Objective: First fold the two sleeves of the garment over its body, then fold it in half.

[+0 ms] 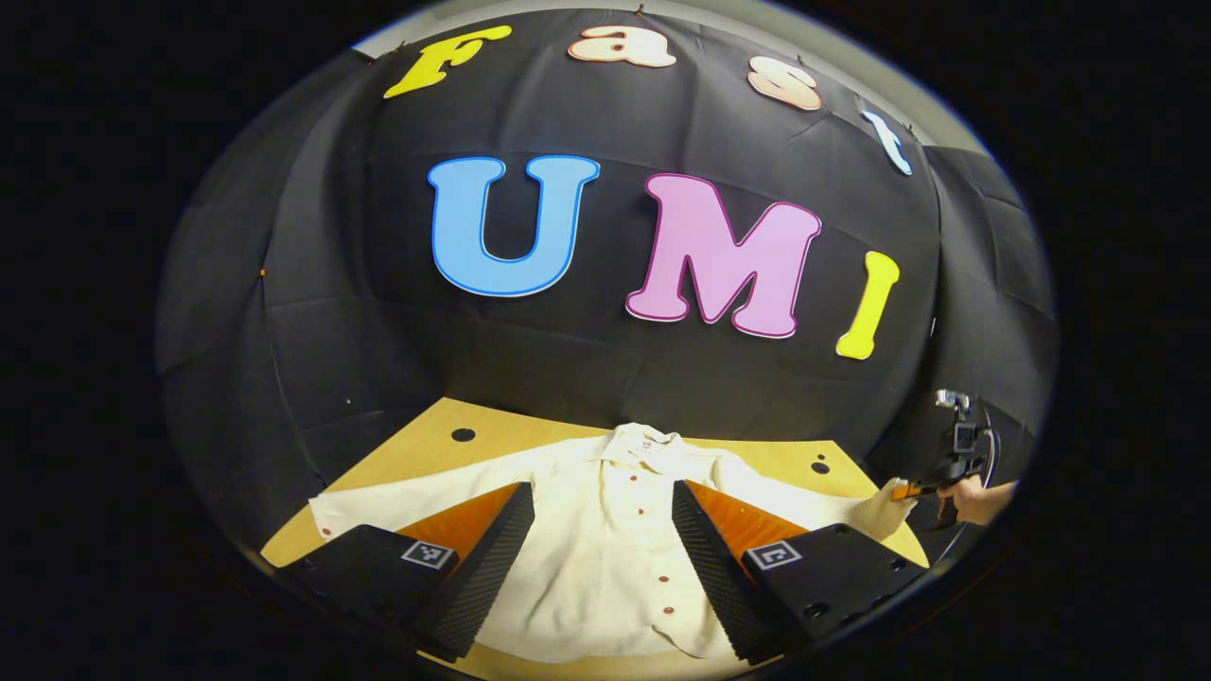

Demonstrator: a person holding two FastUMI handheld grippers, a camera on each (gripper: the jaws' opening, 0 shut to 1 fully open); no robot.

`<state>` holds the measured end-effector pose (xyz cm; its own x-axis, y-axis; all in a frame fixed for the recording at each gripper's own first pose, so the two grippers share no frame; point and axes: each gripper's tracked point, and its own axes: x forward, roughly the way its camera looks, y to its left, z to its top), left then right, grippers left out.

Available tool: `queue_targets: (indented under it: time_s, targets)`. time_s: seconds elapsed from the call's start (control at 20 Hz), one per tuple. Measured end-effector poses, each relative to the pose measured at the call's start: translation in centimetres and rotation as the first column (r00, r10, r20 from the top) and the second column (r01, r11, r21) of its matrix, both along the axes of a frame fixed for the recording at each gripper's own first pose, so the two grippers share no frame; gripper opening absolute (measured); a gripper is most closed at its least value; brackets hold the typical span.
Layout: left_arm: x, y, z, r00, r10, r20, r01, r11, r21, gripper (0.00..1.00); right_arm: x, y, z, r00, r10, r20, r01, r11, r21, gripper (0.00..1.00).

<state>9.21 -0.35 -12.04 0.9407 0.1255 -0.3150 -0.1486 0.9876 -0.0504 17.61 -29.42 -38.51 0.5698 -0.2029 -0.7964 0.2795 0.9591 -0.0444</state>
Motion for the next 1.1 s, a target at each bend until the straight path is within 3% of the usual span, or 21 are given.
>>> queue_targets:
  time_s: [0.1,0.25,0.55,0.65,0.7,0.95,1.1]
  targets:
    - [0.1,1.7,0.5,1.000,0.005,0.016,-0.006,1.000,0.027,0.96,2.8,4.0,2.4,0.995,0.090,0.041,-0.090,0.996,-0.005,0.00]
    - [0.1,4.5,0.1,0.999,0.032,0.020,-0.033,0.999,0.038,0.96,6.8,11.3,5.6,0.974,0.203,0.102,-0.207,0.978,0.038,0.05]
    - [-1.5,10.9,-2.0,0.992,0.127,-0.009,-0.126,0.992,0.027,0.96,12.1,29.0,9.3,0.861,0.476,0.177,-0.489,0.871,0.039,0.05]
    - [-2.3,13.4,-2.9,0.986,0.166,-0.027,-0.165,0.986,0.022,0.92,12.5,34.6,9.5,0.827,0.524,0.203,-0.547,0.833,0.078,0.05]
    - [-2.8,14.6,-3.4,0.982,0.186,-0.035,-0.185,0.983,0.015,0.96,12.6,37.2,9.4,0.810,0.548,0.210,-0.574,0.813,0.095,0.05]
    - [-5.8,20.3,-5.7,0.957,0.283,-0.068,-0.283,0.959,0.006,0.96,11.3,49.8,8.0,0.735,0.639,0.225,-0.676,0.714,0.182,0.05]
    - [-7.3,22.7,-7.7,0.941,0.323,-0.095,-0.326,0.945,-0.010,0.96,11.1,54.2,5.1,0.723,0.652,0.229,-0.690,0.698,0.192,0.05]
